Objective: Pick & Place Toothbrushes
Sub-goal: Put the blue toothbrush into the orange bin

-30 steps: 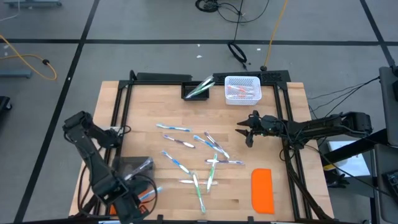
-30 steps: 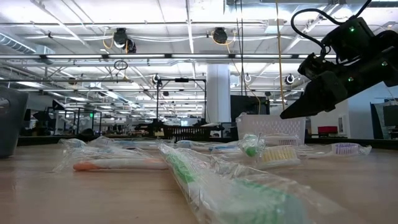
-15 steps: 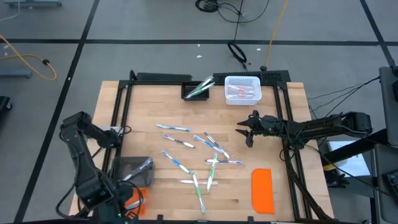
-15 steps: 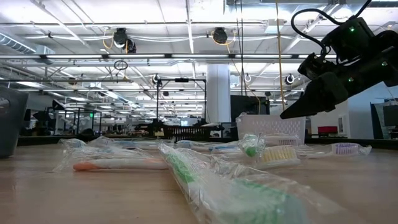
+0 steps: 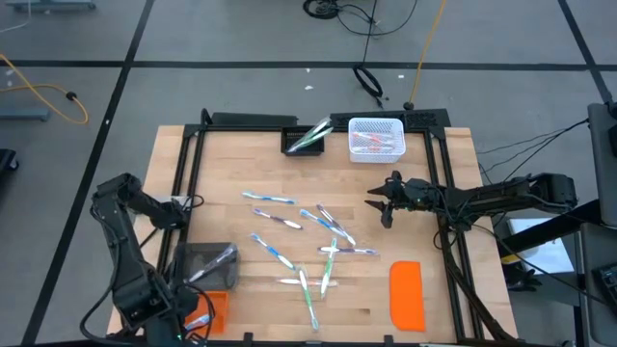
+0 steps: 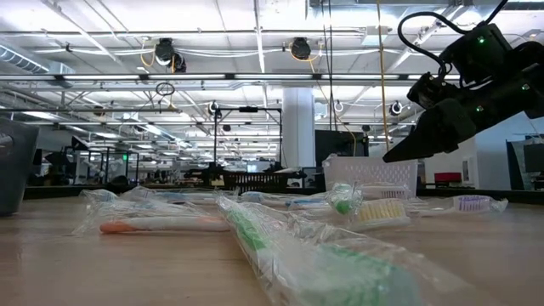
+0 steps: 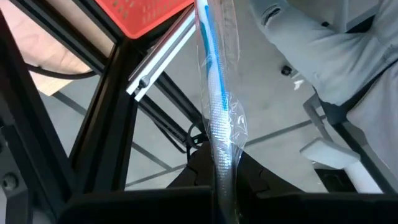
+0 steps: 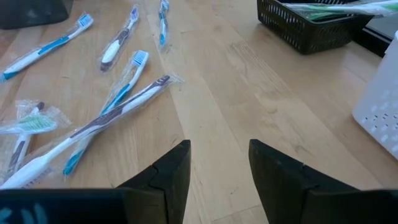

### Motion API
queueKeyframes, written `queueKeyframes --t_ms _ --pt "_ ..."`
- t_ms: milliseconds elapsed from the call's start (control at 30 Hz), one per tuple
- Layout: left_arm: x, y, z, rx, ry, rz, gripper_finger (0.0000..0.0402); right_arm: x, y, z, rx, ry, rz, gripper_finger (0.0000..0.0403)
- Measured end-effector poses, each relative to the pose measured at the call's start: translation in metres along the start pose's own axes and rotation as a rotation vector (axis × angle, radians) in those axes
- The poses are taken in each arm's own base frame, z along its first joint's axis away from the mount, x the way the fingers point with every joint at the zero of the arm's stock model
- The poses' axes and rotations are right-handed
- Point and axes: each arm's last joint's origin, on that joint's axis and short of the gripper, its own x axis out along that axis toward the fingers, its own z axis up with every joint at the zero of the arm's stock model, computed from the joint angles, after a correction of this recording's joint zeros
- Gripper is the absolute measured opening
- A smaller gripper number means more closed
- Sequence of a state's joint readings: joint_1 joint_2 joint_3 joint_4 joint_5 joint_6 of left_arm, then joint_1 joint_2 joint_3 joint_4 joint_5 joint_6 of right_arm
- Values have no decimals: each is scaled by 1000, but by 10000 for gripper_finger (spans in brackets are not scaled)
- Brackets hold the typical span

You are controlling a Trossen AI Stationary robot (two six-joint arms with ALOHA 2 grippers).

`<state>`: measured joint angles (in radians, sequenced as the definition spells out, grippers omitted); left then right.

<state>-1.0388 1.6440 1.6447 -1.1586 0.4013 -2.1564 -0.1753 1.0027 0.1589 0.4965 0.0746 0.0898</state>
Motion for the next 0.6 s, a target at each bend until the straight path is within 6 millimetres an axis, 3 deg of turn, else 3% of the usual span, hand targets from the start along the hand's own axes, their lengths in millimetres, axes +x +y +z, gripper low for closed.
queueKeyframes --t_ms 333,600 --pt "3 0 -1 9 -2 7 7 0 0 0 -4 0 -1 154" --pt "17 4 9 -23 -19 58 7 0 0 0 -5 0 -2 157"
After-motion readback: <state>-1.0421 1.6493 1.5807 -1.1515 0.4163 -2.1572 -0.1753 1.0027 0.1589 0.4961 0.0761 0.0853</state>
